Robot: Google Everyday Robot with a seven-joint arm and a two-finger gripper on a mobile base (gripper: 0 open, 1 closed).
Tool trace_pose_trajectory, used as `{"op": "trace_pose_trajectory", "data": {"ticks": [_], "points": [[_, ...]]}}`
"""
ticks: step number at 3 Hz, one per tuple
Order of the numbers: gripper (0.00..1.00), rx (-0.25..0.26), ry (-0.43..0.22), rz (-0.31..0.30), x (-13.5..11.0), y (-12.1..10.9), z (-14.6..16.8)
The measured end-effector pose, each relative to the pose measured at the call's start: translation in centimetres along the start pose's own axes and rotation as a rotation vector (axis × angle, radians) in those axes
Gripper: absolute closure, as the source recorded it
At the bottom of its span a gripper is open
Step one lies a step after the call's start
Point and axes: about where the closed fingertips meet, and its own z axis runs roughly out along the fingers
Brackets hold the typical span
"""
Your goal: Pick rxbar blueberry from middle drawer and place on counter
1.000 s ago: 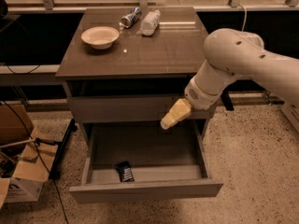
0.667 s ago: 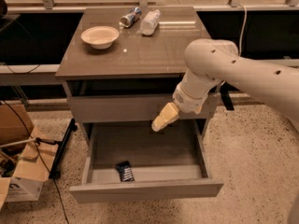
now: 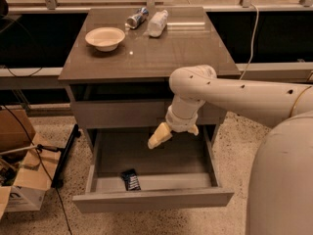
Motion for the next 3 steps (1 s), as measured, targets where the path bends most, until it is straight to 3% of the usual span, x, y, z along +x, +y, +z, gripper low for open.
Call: {"op": "trace_pose_trajectory", "data": {"ticks": [1,2,3], "points": [[0.0,-0.005,0.006,-0.013,0.1,0.0,0.0],[0.0,-0.071,0.008,0.013,-0.6,1.9,2.8],[0.0,-0.132,-0.002,0.083,-1.5,3.1,6.1]]}}
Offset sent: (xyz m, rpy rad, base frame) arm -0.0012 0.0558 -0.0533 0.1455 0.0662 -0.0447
